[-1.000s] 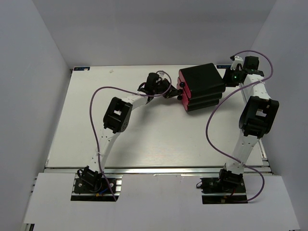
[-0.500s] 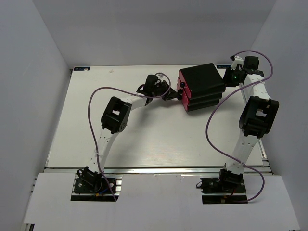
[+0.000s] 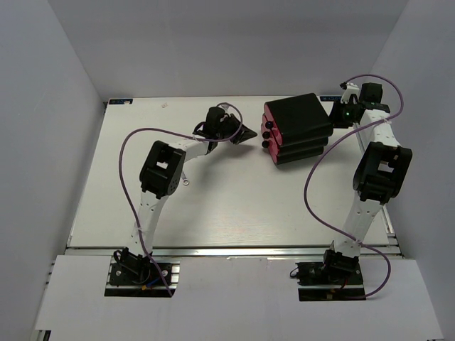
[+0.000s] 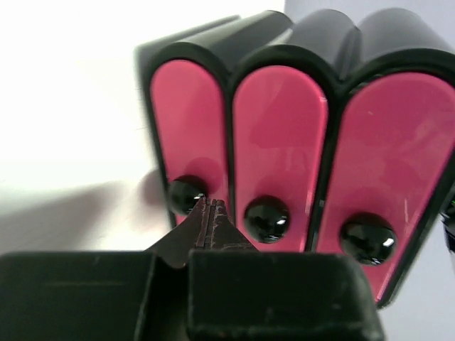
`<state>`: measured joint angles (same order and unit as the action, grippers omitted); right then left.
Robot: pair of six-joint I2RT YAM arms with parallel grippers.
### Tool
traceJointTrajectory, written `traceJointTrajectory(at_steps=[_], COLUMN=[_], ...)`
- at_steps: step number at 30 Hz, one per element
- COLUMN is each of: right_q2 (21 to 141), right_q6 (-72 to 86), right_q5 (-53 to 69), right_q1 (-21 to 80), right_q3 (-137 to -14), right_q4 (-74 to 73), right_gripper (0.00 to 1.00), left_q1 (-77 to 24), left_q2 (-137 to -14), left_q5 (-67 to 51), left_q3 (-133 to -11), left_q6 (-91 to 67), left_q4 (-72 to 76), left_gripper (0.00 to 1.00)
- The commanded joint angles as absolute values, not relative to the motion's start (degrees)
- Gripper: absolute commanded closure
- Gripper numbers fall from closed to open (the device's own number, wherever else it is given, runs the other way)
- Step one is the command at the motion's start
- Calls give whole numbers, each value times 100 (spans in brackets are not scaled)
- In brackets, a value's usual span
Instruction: Sort the tools into containers
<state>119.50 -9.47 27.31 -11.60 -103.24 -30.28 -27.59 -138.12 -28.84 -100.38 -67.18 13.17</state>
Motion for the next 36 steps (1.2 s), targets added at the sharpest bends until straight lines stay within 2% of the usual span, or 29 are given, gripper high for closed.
traceJointTrajectory(at_steps=[1,13,17,24,28,30,35,36], right_q2=[11795,11830,11830,11830,11804,11804,11804,11804], right_q6=[-976,-958,-967,-976,-984,-993,-1002,-1002], right_q5=[2716,2663,2646,2619,2619,2610,2619,2619], right_q1=[-1055,-1055,-1055,-1055,-1055,-1063,-1063,-1055], right_q3=[-10248,-10274,-10266,-10257,-10248,-10239,-10222,-10213], right_q4=[-3199,-3190,-3190,-3190,-3199,-3199,-3208,-3208], right_gripper=[81,80,80,80,80,80,79,79], left_q1=[-2795,-2927,-2927,-3006,-2997,-2945,-2629,-2576], left_q2=[-13754,-14203,-14282,-14668,-14599,-14415,-13563,-13457], left_q5=[-3251,-3937,-3946,-4008,-3877,-3606,-2998,-2936], left_q3=[-10344,-10802,-10871,-11627,-11550,-11147,-10170,-10030], left_q6=[-6785,-7084,-7154,-7260,-7295,-7234,-7102,-7102], left_q4=[1687,2109,2083,1899,1960,2013,2249,2311], left_gripper=[100,100,94,91,88,82,52,50])
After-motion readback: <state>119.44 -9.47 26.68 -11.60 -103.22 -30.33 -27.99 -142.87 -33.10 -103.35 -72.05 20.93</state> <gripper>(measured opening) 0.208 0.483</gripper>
